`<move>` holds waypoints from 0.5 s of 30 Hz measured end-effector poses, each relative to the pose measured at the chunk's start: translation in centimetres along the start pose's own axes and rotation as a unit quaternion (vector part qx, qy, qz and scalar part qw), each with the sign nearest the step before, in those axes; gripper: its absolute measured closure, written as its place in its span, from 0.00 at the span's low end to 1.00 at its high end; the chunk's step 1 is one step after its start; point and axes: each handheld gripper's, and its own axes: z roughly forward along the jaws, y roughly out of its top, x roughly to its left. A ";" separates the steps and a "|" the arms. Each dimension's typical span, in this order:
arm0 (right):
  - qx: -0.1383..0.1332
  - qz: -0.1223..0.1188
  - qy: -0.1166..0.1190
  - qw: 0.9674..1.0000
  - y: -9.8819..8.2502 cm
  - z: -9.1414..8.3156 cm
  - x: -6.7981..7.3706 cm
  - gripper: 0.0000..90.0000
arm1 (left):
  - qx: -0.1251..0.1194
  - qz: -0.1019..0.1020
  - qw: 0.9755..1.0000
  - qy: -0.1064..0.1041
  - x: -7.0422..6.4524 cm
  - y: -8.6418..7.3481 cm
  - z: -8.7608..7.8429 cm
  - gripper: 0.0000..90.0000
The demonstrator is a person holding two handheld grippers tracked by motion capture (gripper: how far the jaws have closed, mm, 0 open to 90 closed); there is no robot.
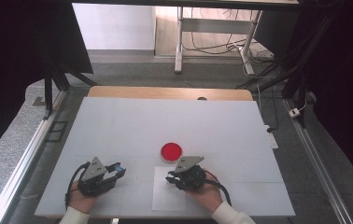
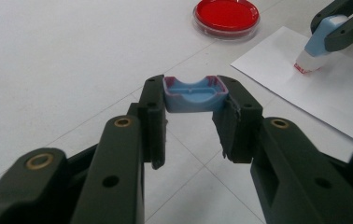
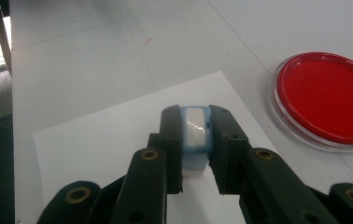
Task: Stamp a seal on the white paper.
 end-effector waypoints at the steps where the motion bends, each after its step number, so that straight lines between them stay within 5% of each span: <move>1: 0.000 0.000 0.000 1.000 0.0 0.0 0.0 0.84 | 0.000 0.000 1.000 0.000 0.0 0.0 0.0 0.72; 15: -0.019 0.000 -0.007 1.000 -0.6 0.0 0.3 0.84 | -0.001 -0.002 1.000 0.001 -0.2 0.0 -0.1 0.72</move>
